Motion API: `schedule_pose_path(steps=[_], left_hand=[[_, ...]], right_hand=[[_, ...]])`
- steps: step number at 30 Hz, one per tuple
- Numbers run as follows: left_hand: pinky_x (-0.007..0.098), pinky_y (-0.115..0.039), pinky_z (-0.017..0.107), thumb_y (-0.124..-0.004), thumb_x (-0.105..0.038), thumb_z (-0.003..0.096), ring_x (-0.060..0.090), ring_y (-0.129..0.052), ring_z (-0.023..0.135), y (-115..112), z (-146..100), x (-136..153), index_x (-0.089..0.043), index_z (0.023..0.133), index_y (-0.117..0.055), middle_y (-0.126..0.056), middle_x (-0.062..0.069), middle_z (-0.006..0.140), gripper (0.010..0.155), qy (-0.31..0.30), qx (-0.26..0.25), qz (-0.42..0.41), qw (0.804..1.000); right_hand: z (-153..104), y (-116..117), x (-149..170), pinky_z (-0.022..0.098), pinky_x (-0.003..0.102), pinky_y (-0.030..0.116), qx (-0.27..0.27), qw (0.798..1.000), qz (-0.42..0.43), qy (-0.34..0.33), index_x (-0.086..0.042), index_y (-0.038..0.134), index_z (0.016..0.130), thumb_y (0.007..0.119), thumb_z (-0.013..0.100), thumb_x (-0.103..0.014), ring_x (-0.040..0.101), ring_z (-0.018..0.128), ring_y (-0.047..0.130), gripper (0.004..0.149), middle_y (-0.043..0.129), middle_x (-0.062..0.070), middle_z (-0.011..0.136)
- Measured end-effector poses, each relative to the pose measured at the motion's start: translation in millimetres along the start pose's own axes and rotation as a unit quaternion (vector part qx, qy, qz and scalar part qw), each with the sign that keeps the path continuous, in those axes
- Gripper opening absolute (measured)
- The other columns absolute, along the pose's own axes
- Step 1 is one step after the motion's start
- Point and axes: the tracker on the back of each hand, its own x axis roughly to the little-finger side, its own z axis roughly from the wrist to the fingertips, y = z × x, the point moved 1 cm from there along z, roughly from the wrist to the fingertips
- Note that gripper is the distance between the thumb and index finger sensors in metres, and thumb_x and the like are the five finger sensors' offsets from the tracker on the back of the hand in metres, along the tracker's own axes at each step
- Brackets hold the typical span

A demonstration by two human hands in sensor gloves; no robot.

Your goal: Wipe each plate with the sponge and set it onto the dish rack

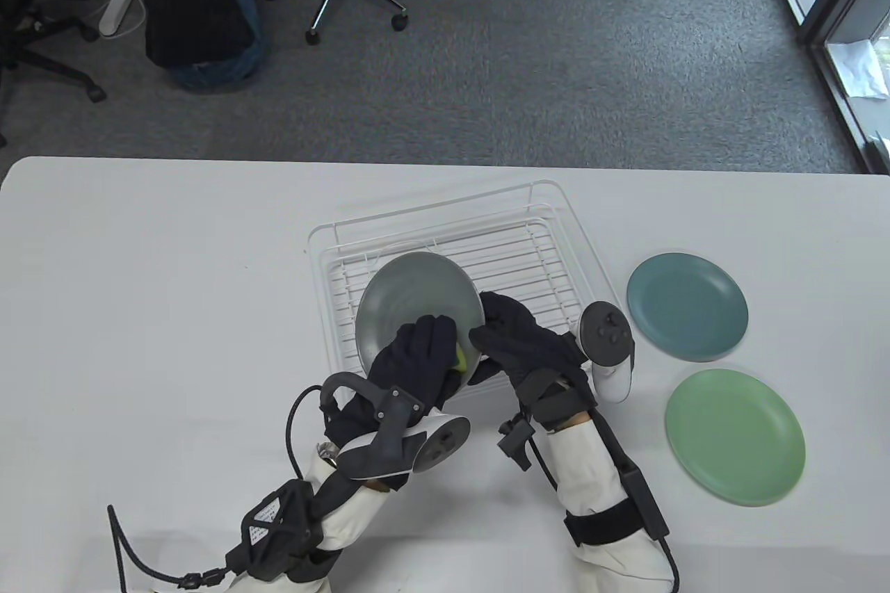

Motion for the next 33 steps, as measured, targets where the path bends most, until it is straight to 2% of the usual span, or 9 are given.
schedule_pose_path(steps=[3,8,12,16,20,24,27,30,33], left_hand=[[0.037,-0.091,0.056,-0.073,-0.038,0.0523,0.040,-0.095,0.081,3.7,-2.9,6.3,0.000,0.108,-0.065,-0.084,0.025,0.100,0.068,0.022,-0.037,-0.009,0.999],[0.035,-0.092,0.057,-0.073,-0.039,0.0521,0.039,-0.095,0.082,5.8,-5.4,19.5,0.000,0.108,-0.063,-0.083,0.024,0.100,0.069,0.056,-0.062,0.000,0.997],[0.034,-0.092,0.057,-0.073,-0.041,0.0520,0.039,-0.095,0.082,2.2,-5.7,33.7,0.000,0.108,-0.061,-0.082,0.024,0.101,0.070,0.088,-0.052,0.001,0.995],[0.034,-0.092,0.057,-0.074,-0.042,0.0518,0.039,-0.095,0.081,-7.1,-4.2,46.9,0.000,0.107,-0.062,-0.082,0.024,0.100,0.070,0.116,-0.021,0.002,0.993],[0.034,-0.091,0.058,-0.074,-0.044,0.0518,0.040,-0.095,0.081,-18.5,-1.4,54.8,-0.001,0.106,-0.064,-0.082,0.024,0.100,0.069,0.119,0.035,-0.017,0.992],[0.040,-0.082,0.068,-0.073,-0.043,0.0542,0.049,-0.083,0.092,-24.5,2.1,56.4,0.004,0.113,-0.054,-0.068,0.033,0.110,0.078,0.051,0.142,-0.115,0.982],[0.046,-0.075,0.072,-0.073,-0.034,0.0565,0.055,-0.074,0.096,-21.4,2.0,56.4,0.005,0.115,-0.052,-0.061,0.035,0.113,0.074,0.028,0.151,-0.165,0.974],[0.045,-0.075,0.072,-0.075,-0.023,0.0571,0.053,-0.074,0.097,-15.0,2.2,50.9,0.002,0.115,-0.054,-0.062,0.033,0.113,0.066,0.010,0.173,-0.147,0.974],[0.041,-0.078,0.071,-0.079,-0.023,0.0552,0.049,-0.079,0.096,-8.6,0.7,40.5,-0.002,0.113,-0.058,-0.068,0.029,0.112,0.065,-0.011,0.181,-0.118,0.976]], right_hand=[[2.9,10.8,-1.2,0.041,0.033,0.092,-0.035,0.999,-0.006,-0.012,0.017,0.043,0.103,0.072,0.059,-0.024,0.051,0.065,0.090,0.067,0.065,0.047,0.090],[4.6,17.3,-4.0,0.042,0.034,0.091,-0.068,0.997,-0.012,-0.027,0.015,0.046,0.103,0.075,0.058,-0.025,0.051,0.064,0.091,0.067,0.067,0.046,0.089],[4.2,18.5,-7.1,0.042,0.035,0.091,-0.080,0.996,-0.033,-0.032,0.011,0.046,0.105,0.076,0.057,-0.024,0.051,0.064,0.091,0.067,0.068,0.046,0.089],[2.9,14.6,-6.0,0.042,0.035,0.091,-0.066,0.997,-0.015,-0.020,0.013,0.044,0.104,0.075,0.059,-0.024,0.051,0.063,0.091,0.066,0.067,0.047,0.089],[0.6,2.8,-3.4,0.042,0.035,0.091,-0.026,1.000,-0.013,-0.001,0.016,0.043,0.101,0.072,0.060,-0.023,0.051,0.063,0.091,0.064,0.067,0.048,0.088],[-3.5,-12.4,2.4,0.043,0.035,0.091,0.025,1.000,0.003,0.014,0.017,0.042,0.101,0.071,0.061,-0.024,0.051,0.063,0.090,0.064,0.066,0.048,0.087],[-6.0,-21.2,4.1,0.044,0.035,0.091,0.050,0.999,0.009,0.014,0.017,0.041,0.101,0.070,0.062,-0.024,0.051,0.065,0.090,0.064,0.065,0.048,0.088],[-7.9,-25.7,4.1,0.044,0.034,0.091,0.061,0.998,0.020,0.014,0.016,0.041,0.101,0.070,0.063,-0.025,0.051,0.065,0.090,0.064,0.065,0.047,0.089],[-8.2,-26.3,3.9,0.043,0.034,0.091,0.064,0.998,0.018,0.014,0.016,0.042,0.100,0.071,0.062,-0.026,0.050,0.064,0.090,0.063,0.066,0.046,0.088]])
